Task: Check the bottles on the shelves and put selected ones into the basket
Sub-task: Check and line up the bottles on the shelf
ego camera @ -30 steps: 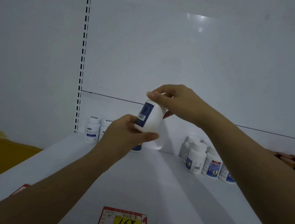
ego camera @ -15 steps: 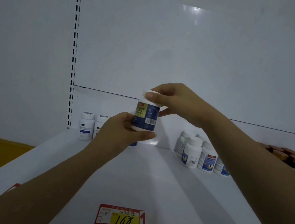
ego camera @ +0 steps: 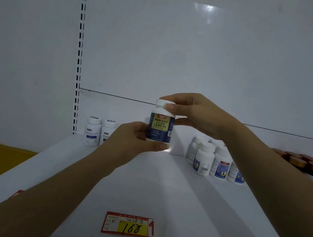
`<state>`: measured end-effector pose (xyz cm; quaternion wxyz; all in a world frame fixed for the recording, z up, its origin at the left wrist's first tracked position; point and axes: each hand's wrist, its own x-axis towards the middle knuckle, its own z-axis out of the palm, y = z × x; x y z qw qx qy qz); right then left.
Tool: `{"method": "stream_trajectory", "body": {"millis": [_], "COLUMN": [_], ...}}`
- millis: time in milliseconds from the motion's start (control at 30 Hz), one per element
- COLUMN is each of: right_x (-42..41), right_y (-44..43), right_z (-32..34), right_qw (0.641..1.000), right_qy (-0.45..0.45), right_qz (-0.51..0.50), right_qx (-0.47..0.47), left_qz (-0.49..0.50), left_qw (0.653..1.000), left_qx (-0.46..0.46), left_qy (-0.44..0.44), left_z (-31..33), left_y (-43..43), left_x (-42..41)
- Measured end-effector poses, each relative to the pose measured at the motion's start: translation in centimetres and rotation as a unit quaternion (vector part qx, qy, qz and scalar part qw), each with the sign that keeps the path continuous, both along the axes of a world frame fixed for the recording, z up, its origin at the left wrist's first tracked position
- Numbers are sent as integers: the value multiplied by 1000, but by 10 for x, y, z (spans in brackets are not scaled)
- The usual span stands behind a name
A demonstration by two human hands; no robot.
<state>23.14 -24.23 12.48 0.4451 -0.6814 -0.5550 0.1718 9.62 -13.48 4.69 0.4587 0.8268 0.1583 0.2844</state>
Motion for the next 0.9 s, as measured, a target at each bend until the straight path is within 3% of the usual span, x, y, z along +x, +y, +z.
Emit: {"method": "stream_trajectory", "body": {"millis": [133, 333, 500, 700, 900], "right_x": [-5, -27, -27, -8, 12], "right_y": [-4, -14, -19, -19, -5], "right_z": [4, 5, 1, 30, 34], "right_qw": [1000, 985, 973, 995, 986], "right_qy": [-13, -122, -167, -37, 158], "right_qz": [7, 26, 5, -34, -53], "right_qx": [10, 120, 160, 84, -17], "left_qz": [6, 43, 51, -57, -121], "left_qw": [999, 976, 971, 995, 970], "left_qx": [-16, -24, 18, -33, -209], "left_qy": [-42, -211, -232, -81, -6], "left_z": [-1, 8, 14, 34, 46], "left_y": [1, 8, 11, 3, 3], "left_x": [4, 16, 24, 23, 17]}}
